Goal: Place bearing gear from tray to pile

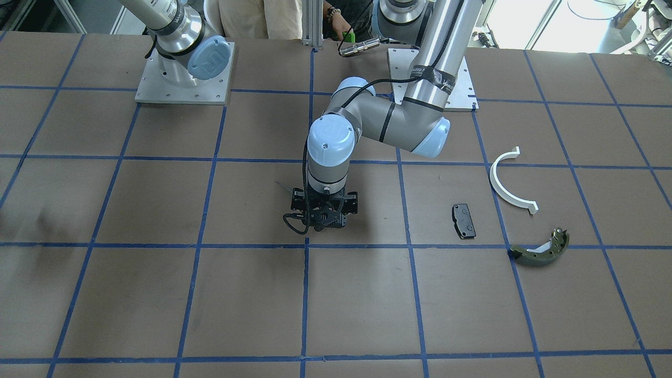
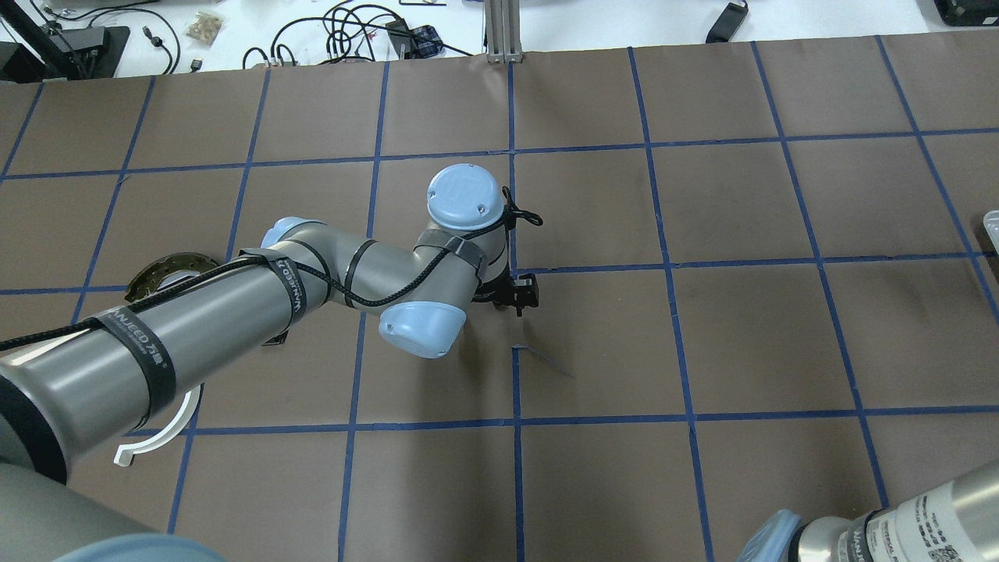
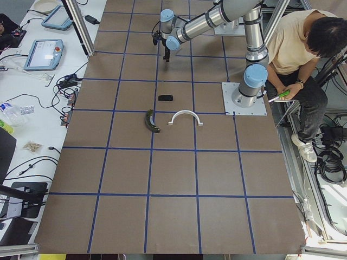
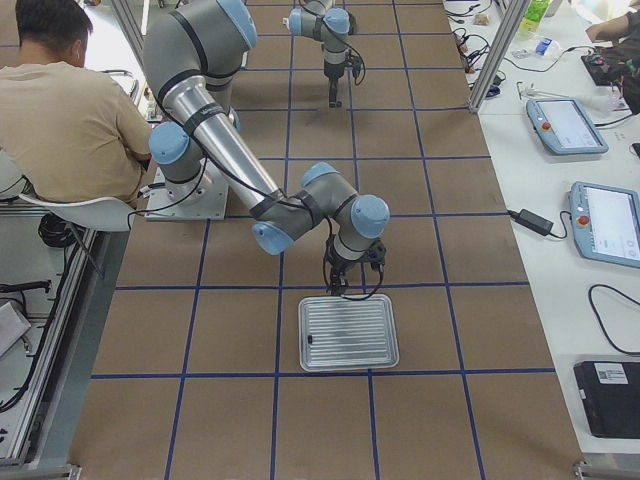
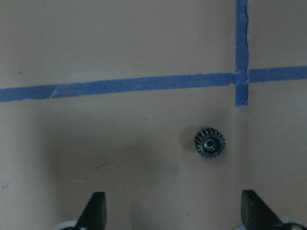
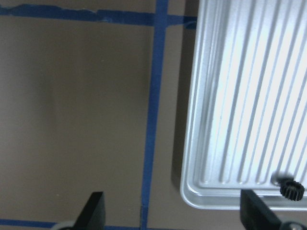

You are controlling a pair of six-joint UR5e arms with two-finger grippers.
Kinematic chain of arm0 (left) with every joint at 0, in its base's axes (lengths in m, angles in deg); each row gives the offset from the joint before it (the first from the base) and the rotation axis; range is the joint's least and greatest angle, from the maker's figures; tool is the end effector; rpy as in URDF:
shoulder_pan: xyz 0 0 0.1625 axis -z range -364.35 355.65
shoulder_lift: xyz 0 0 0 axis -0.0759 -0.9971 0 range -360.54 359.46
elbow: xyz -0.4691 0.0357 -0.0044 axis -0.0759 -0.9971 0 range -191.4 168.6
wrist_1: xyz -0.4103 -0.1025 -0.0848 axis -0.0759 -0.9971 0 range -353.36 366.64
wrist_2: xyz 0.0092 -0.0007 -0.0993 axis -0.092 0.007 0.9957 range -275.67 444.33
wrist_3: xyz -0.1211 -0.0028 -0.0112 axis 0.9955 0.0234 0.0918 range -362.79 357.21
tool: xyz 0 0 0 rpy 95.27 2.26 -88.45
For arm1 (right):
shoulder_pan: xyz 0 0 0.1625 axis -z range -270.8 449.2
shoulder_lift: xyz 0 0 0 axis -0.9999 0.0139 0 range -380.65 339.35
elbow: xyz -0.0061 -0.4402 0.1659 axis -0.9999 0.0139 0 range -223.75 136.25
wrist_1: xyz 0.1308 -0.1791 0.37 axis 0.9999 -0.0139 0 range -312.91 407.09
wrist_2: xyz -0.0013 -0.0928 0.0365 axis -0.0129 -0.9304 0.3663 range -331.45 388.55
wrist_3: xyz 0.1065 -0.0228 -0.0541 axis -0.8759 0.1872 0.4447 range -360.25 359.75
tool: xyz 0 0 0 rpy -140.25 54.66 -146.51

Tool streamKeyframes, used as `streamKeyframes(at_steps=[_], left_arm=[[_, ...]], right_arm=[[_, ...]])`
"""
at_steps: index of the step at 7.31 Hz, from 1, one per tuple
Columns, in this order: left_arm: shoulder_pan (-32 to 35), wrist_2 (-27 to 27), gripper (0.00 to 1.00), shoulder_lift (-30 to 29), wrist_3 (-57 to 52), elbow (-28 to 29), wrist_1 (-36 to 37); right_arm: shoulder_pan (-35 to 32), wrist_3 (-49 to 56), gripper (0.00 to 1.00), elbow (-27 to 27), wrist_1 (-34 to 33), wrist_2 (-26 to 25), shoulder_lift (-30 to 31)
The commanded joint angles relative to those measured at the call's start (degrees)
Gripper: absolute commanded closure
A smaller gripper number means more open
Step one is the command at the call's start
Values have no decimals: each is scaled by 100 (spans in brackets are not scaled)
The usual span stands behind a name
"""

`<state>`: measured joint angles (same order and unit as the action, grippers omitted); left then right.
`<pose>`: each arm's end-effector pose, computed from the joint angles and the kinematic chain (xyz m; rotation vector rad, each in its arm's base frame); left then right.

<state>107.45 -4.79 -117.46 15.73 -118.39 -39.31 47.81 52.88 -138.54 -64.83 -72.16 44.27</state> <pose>-0.3515 -0.5148 0.1761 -0.0895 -3.1251 -0.0049 -0.4050 -0.5045 0.2521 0.1431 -3.1068 -0.3625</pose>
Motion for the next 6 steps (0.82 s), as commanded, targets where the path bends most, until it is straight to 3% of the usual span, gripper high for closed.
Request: streamKeyframes(at_steps=[1,2,3,4,5,6], left_arm=[[26,-9,2,-129,-6,21,305],[26,-9,2,-138,2,21,446],[26,-17,9,-138,-6,21,473],[26,-44,16,-138,-6,21,473],[26,-53,61,-138,20,12,456],[26,-61,95,-112,20,12,438]], right_arm=[[394,983,0,222,-366,-71,-513],[439,1136,0,467,-375,-124,-645],[526,1477,3,687,-366,-420,-847],[684,1533,6,863,-366,-406,-1040],[738,1542,12,1022,-366,-406,-1190],[764,1542,23,1101,-366,-432,-1270]])
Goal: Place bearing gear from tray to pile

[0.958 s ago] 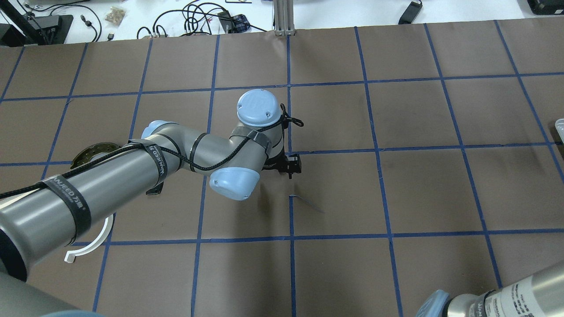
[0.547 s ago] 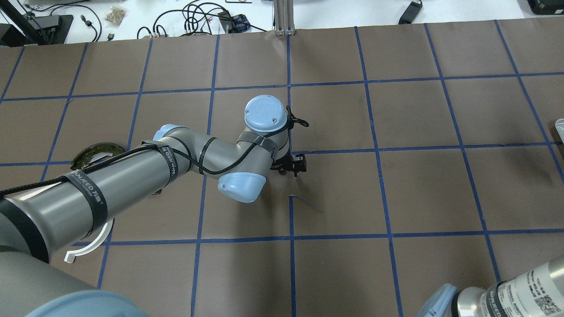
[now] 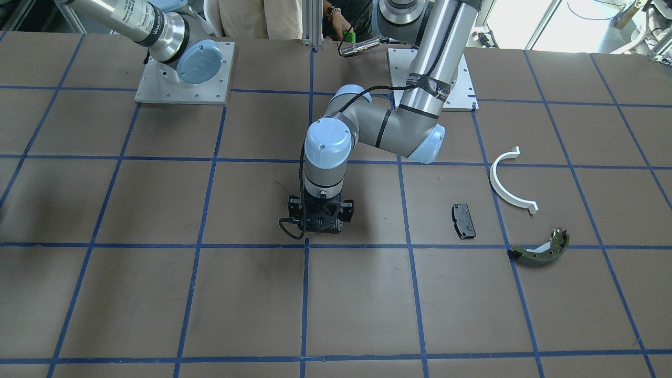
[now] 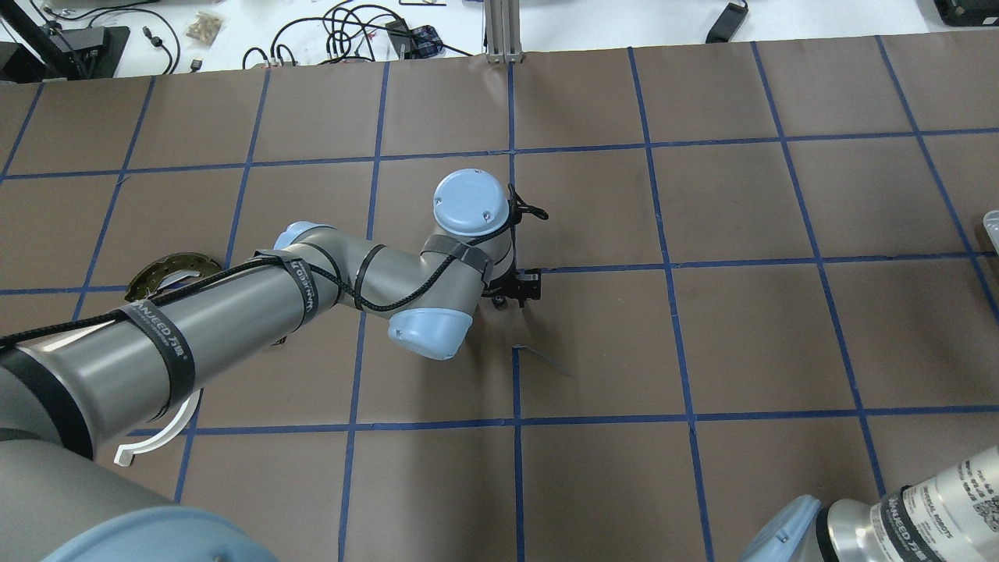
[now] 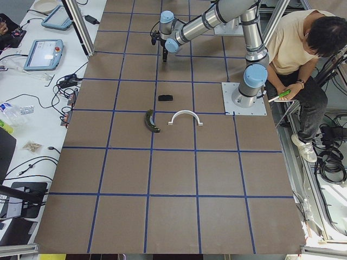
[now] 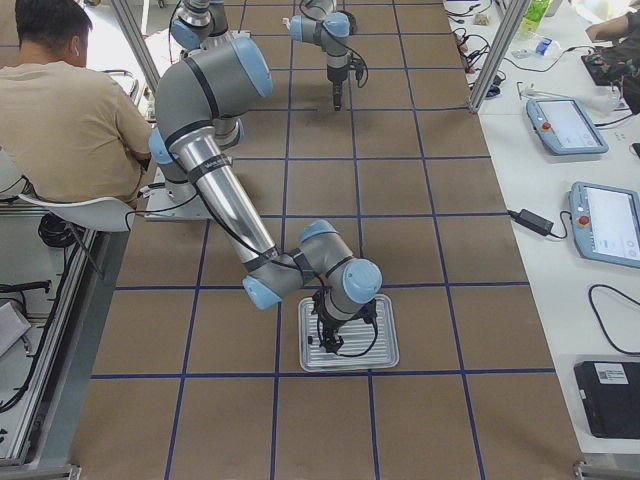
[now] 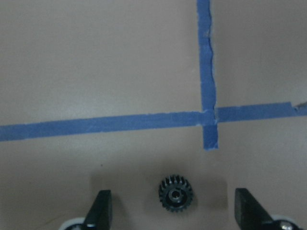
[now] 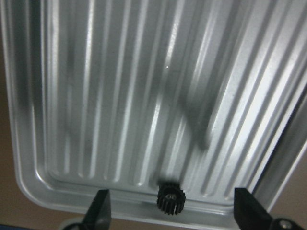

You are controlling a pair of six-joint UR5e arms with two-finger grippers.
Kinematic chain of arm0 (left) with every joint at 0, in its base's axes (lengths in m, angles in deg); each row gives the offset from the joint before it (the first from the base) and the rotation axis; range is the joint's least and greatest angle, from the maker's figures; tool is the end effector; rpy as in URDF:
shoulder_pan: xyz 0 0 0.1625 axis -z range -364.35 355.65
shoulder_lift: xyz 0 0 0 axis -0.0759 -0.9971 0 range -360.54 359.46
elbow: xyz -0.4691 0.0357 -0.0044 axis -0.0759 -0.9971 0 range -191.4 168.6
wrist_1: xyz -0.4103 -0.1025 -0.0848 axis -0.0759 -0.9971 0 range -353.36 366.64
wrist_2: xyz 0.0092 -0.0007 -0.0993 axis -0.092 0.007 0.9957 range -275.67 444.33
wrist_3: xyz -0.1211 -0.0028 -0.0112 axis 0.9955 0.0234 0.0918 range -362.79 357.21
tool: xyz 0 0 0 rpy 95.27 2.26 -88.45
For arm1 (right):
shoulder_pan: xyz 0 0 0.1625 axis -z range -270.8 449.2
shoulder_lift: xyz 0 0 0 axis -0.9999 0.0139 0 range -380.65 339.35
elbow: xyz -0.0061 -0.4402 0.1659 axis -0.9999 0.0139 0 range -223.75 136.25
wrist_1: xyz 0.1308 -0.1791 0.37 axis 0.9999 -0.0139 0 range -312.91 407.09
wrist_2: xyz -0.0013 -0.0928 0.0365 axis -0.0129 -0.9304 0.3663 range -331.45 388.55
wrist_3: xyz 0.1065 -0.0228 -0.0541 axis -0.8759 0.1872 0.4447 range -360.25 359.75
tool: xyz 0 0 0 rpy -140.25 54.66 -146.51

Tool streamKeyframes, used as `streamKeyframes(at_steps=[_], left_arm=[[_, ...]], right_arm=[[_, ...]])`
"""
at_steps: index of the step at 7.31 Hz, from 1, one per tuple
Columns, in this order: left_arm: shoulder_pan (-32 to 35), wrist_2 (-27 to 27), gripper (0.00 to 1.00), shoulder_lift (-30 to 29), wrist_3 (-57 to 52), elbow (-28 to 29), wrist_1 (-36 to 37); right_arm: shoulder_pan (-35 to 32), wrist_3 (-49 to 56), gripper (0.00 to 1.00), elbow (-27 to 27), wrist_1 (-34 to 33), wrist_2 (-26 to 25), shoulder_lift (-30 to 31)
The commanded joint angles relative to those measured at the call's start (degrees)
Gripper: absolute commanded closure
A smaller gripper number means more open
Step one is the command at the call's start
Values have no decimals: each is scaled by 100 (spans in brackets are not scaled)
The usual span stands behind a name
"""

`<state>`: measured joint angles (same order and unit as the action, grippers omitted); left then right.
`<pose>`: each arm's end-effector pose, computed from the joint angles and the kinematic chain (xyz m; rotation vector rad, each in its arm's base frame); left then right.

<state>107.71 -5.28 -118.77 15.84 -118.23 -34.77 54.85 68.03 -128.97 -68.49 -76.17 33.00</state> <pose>-0.3570 -0.5236 0.1713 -0.0935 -3.1112 0.0860 -0.5328 -0.4882 0.1992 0.3600 -3.0623 -0.4273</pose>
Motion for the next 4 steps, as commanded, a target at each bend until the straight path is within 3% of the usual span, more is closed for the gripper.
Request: streamKeyframes(at_steps=[1,4], left_arm=[[0,-13,100,28,17,-4,-16],[-52,-22,100,413,-9,22,-130]], right_arm=[[61,10,31,128,26,-39,-161],[61,-52,41,84,61,-66,-170]])
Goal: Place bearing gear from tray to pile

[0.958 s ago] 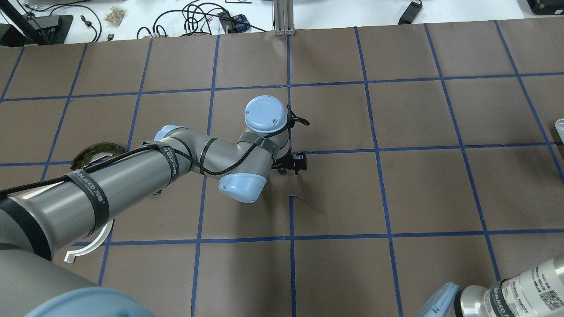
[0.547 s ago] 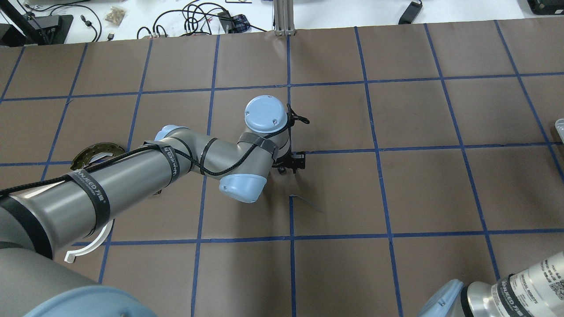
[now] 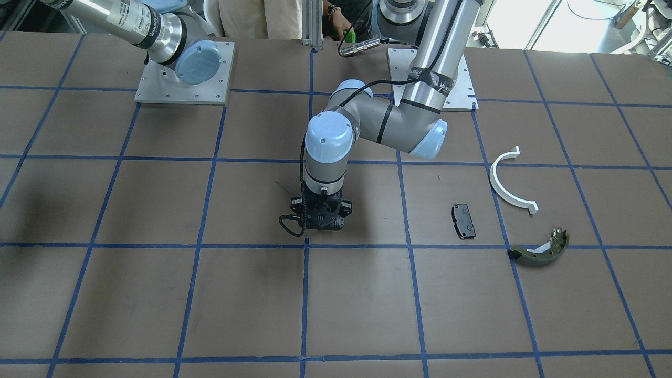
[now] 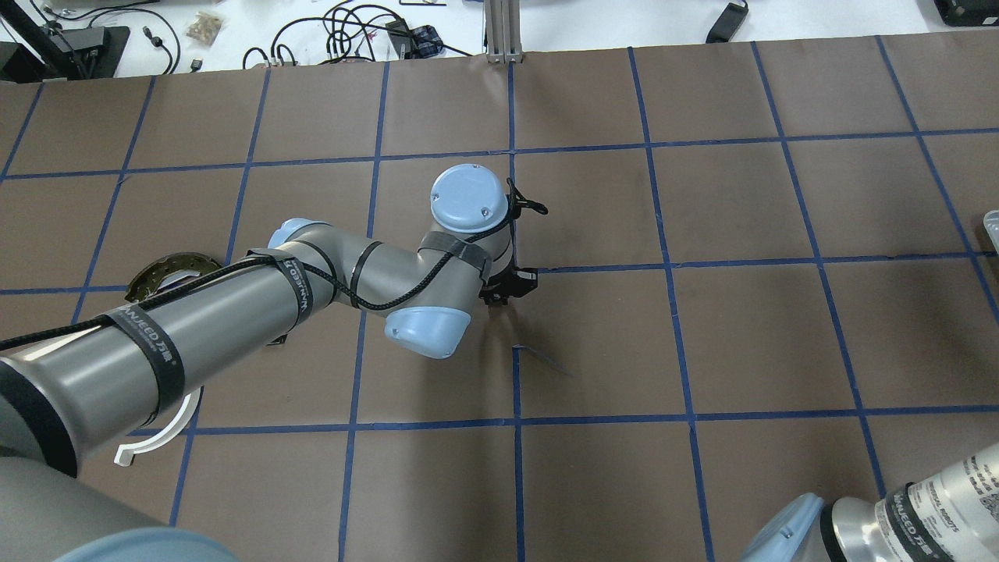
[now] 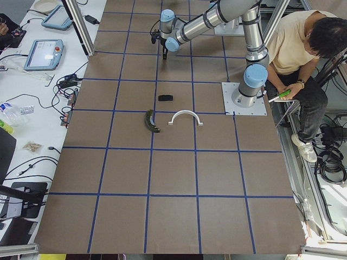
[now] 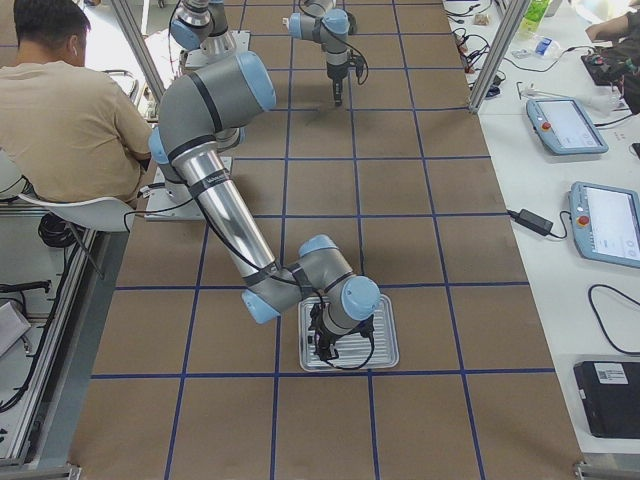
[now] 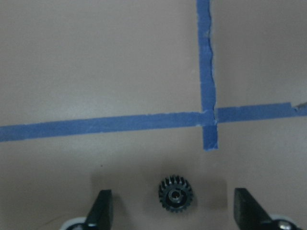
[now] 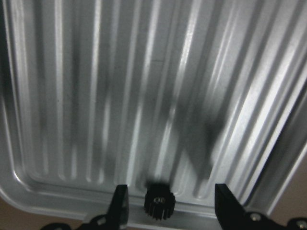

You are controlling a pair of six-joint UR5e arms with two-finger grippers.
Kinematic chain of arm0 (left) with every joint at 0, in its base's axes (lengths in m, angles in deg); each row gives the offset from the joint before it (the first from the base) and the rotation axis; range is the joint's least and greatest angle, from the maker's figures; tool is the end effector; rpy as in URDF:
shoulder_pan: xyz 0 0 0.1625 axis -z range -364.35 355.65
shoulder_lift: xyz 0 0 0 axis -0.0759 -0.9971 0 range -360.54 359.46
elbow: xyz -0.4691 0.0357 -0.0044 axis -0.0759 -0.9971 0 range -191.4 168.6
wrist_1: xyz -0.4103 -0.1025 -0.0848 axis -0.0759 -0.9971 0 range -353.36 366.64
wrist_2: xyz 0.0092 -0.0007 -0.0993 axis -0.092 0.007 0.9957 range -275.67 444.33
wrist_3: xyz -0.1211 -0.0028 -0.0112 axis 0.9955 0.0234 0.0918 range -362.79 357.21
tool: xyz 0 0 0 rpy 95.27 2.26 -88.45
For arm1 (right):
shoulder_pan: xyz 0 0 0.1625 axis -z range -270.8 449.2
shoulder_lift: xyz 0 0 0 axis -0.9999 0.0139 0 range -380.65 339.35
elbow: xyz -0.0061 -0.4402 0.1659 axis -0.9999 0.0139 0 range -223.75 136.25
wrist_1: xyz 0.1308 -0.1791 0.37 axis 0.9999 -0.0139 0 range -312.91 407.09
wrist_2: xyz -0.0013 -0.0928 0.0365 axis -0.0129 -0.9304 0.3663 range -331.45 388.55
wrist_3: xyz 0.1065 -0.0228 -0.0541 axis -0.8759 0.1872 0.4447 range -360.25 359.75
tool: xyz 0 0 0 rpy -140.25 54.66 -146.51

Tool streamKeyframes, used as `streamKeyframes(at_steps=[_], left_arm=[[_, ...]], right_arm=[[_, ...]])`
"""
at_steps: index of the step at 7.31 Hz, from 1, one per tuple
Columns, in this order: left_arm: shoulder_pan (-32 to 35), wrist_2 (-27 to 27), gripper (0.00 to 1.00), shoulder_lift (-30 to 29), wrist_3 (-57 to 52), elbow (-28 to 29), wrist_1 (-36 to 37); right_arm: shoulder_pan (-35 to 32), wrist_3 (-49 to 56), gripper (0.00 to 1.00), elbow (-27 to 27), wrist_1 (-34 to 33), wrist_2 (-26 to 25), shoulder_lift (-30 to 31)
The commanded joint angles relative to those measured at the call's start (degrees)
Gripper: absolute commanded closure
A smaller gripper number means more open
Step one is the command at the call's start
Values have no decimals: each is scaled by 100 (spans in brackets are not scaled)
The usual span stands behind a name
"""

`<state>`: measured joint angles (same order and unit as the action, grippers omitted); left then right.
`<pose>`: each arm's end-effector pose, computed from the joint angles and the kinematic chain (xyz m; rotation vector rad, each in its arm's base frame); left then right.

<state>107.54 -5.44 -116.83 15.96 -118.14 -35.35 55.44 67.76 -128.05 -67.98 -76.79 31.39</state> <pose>-0.3546 -0.5237 0.1918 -0.0853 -3.1040 0.1242 -0.5429 -0.4845 0.1856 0.3433 -3.0739 -0.4590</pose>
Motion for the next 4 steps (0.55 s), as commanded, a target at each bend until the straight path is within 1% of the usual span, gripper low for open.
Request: streamKeyframes(at_steps=[1,3,4], left_arm=[[-228,-49,100,473,-72,-39,-386],[-1191,-425,100,721,-116,-92,-1070],[-1666,-436,100,818,-787,-101,-1422]], right_arm=[[1,-34,41,-17,20,-13,-9],[1,-34,42,-25,28,-30,-9],[1,-34,44,-25,133,-118,-9]])
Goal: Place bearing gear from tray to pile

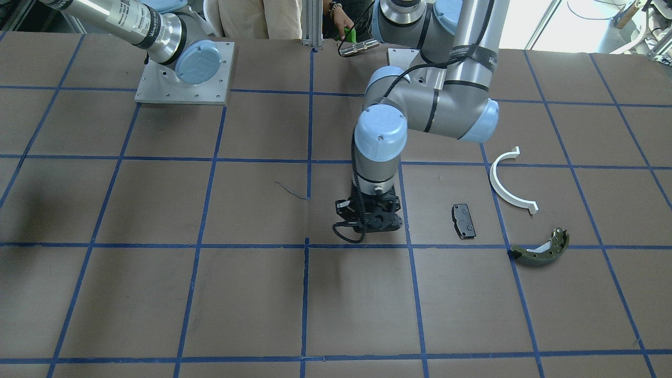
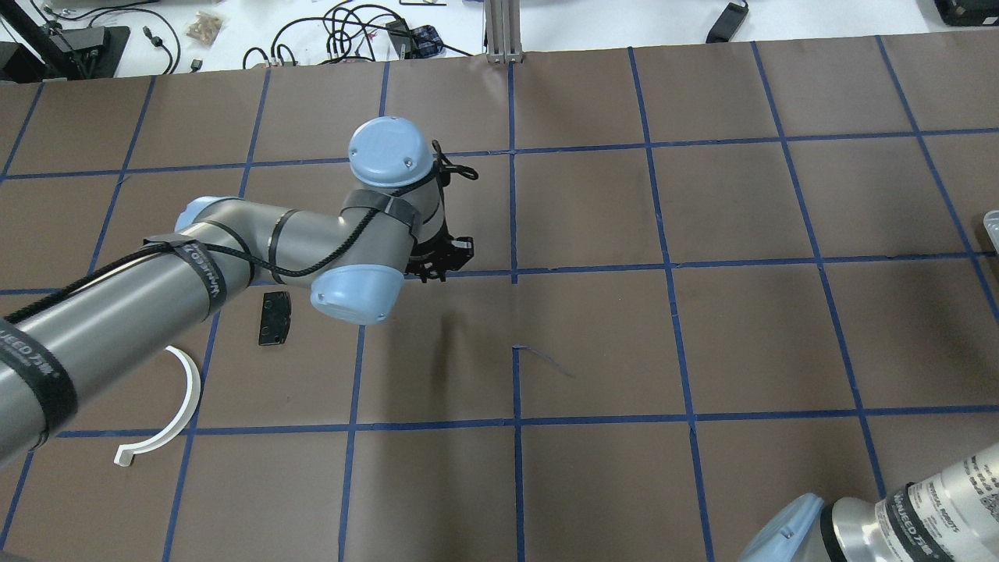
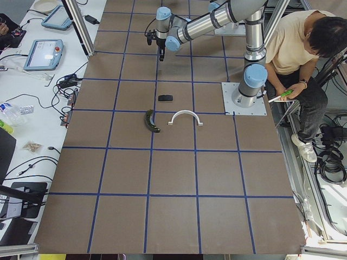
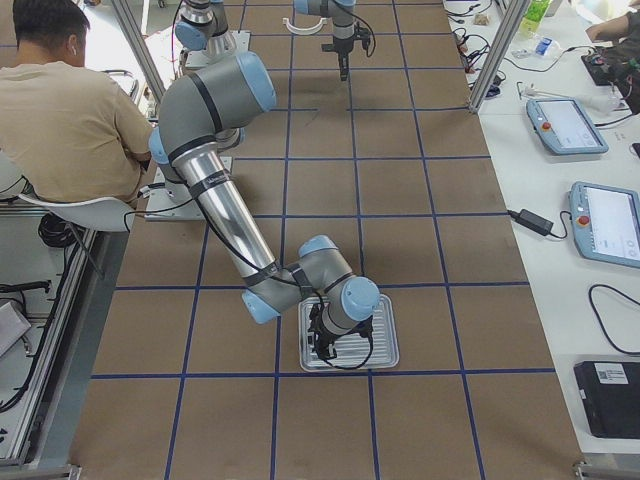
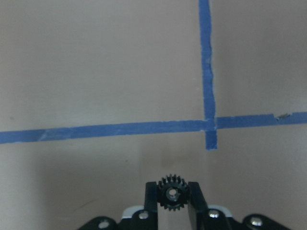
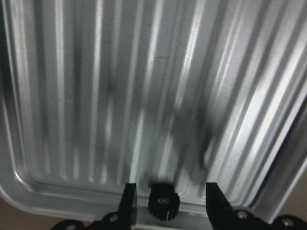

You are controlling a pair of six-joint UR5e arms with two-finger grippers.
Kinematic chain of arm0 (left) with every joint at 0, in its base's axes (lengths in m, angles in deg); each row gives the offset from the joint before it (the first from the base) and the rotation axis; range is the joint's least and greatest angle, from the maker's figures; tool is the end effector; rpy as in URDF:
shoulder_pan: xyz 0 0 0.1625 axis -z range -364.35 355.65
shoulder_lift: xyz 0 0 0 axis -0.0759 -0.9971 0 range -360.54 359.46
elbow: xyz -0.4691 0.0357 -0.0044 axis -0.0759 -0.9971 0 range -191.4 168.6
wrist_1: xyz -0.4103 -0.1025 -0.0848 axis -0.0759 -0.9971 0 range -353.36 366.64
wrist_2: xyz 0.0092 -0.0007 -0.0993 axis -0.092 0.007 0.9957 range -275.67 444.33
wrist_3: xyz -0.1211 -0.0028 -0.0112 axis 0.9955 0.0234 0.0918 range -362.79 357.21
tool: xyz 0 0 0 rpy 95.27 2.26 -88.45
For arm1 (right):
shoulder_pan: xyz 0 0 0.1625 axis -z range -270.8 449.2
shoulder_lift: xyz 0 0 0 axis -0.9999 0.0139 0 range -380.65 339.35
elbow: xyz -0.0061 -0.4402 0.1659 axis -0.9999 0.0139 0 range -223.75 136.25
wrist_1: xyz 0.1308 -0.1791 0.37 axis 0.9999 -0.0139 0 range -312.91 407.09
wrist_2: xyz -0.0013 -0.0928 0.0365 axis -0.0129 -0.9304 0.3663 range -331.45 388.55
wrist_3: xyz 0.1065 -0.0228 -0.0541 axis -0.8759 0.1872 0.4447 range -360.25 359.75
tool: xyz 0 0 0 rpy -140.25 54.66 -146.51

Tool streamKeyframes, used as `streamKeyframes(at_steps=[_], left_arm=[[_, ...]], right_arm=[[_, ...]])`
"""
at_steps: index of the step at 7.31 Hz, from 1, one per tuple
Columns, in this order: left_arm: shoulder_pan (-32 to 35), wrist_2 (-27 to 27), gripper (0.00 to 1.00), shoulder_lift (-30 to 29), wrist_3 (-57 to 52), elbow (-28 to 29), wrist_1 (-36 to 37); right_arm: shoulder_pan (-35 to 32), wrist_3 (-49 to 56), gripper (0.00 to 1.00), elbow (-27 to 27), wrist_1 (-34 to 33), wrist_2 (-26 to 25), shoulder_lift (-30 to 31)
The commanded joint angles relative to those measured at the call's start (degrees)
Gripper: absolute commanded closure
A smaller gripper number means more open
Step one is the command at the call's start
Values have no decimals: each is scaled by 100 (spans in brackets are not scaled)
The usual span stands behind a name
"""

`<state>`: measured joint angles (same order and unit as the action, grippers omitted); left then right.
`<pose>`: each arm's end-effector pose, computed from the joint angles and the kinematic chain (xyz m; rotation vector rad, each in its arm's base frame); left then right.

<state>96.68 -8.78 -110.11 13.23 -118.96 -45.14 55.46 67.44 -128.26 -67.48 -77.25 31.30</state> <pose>-0.2366 -0.5516 0.2386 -0.1355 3.0899 -0.0480 -0.5416 -0.4823 0.1824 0.3385 -3.0789 -0.4810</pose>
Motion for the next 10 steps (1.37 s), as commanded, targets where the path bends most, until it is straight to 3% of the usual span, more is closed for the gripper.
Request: streamKeyframes(at_steps=[1,2,4,5,8,9,10], left_arm=[[-1020,-128,100,295,-1217,-97,-847],[-1459,-111,100,470,-1972,-385,-816],[-2688,-216,100,647,-3547,-843,-675],[-3068,-207,100,665,-3971,-915,-684],[-3257,-207,100,849,-4054,-1275,-666],[-3283,-216,90,798,-4063,-1267,-657],[-3274,-216,1,815,-4063,-1250,-640]], right_arm=[[0,-1,44,-4,83,-73,8],[0,-1,53,-4,83,-81,8],[0,8,97,5,83,-81,8],[0,25,100,5,83,-81,17],[-26,43,100,93,240,-152,253],[-140,-35,100,84,555,-47,524],[-454,-349,100,49,741,180,753]])
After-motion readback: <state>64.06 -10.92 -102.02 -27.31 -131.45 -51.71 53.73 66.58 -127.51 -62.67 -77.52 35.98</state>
